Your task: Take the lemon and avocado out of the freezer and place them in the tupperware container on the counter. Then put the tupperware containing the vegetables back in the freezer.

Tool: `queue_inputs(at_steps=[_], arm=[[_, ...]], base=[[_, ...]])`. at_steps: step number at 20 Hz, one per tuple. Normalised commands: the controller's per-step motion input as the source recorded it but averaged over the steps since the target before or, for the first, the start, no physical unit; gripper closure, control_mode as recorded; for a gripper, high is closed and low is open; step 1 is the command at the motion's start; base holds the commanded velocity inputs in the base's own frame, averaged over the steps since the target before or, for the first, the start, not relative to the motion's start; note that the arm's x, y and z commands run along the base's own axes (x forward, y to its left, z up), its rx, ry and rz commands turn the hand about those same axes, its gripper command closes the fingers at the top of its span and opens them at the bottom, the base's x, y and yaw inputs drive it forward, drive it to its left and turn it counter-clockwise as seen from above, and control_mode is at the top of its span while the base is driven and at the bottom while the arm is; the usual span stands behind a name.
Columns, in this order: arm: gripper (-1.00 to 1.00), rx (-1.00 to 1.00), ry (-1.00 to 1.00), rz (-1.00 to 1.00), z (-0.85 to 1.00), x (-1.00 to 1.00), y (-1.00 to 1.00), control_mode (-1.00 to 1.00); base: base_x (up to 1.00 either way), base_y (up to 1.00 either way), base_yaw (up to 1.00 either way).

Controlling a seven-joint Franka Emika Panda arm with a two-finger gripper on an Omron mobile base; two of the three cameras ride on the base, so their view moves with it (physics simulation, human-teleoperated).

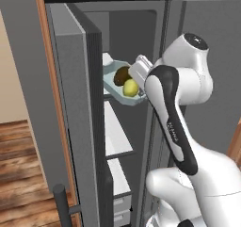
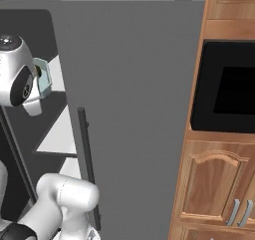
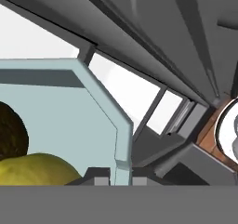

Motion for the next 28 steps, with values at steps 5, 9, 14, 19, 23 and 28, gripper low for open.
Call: queue_inputs(at_steps=[5,9,14,19,23,28], arm=[[1.0,0.0,0.0,-0.09,0.0,0.67,0.28,-1.0],[1.0,0.0,0.0,-0.08,0.0,0.77,0.24,-1.0],[1.0,0.0,0.0,-0.05,-0.09,0.54,0.24,-1.0],[1.0,0.0,0.0,-0.01,-0.18,0.43,0.09,-1.0],[1.0,0.0,0.0,0.0,-0.21,0.49,0.01,-1.0],[1.0,0.0,0.0,-0.01,-0.23,0.49,0.06,-1.0]], base=[[0.0,0.0,0.0],[0.0,0.0,0.0],[0.0,0.0,0.0],[0.0,0.0,0.0],[0.0,0.0,0.0],[0.0,0.0,0.0]])
